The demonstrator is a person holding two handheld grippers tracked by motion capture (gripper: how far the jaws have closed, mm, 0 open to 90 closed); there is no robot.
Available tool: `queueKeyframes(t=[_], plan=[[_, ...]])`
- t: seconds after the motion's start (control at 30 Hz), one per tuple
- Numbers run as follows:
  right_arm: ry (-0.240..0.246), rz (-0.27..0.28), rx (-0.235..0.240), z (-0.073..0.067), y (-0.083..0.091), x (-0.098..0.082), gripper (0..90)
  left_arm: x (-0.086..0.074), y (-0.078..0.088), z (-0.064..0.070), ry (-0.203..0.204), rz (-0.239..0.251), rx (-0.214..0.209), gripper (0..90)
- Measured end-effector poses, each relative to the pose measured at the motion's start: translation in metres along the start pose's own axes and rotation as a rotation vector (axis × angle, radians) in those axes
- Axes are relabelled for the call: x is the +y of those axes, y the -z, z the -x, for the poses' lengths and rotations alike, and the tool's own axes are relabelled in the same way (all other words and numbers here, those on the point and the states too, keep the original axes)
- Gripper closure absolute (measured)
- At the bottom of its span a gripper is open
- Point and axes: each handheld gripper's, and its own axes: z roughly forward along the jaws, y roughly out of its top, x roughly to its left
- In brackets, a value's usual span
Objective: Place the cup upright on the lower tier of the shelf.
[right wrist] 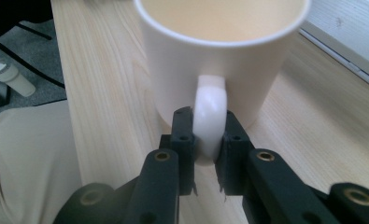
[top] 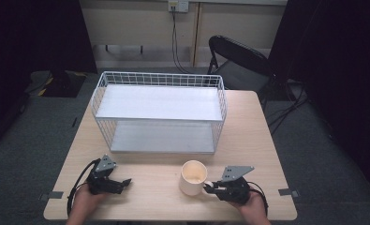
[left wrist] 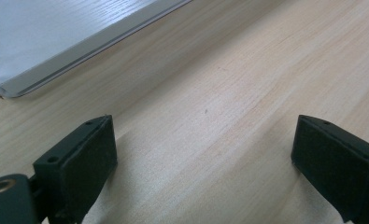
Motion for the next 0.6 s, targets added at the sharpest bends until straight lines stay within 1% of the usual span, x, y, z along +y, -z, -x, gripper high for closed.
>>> queueKeyframes(t=[0.1, 0.2, 0.23, 0.27, 0.3, 0.47, 0.6], plan=[[0.021, 0.004, -0.037, -0.0018, 0.0009, 0.0016, 80.1, 0.0, 0.0, 0.0, 0.0, 0.0, 0.0, 6.3], [0.027, 0.004, -0.043, -0.0026, 0.0009, 0.0023, 80.2, 0.0, 0.0, 0.0, 0.0, 0.0, 0.0, 6.3], [0.04, -0.001, -0.051, -0.0037, 0.0009, 0.0032, 80.2, 0.0, 0.0, 0.0, 0.0, 0.0, 0.0, 6.3], [0.04, -0.001, -0.051, -0.0037, 0.0009, 0.0032, 80.2, 0.0, 0.0, 0.0, 0.0, 0.0, 0.0, 6.3], [0.051, -0.002, -0.06, -0.0048, 0.0012, 0.004, 80.2, 0.0, 0.0, 0.0, 0.0, 0.0, 0.0, 6.3], [0.06, 0.003, -0.074, -0.0053, 0.0024, 0.0046, 80.2, 0.0, 0.0, 0.0, 0.0, 0.0, 0.0, 6.3], [0.055, 0.01, -0.085, -0.0041, 0.004, 0.0048, 80.3, 0.0, 0.0, 0.0, 0.0, 0.0, 0.0, 6.2]])
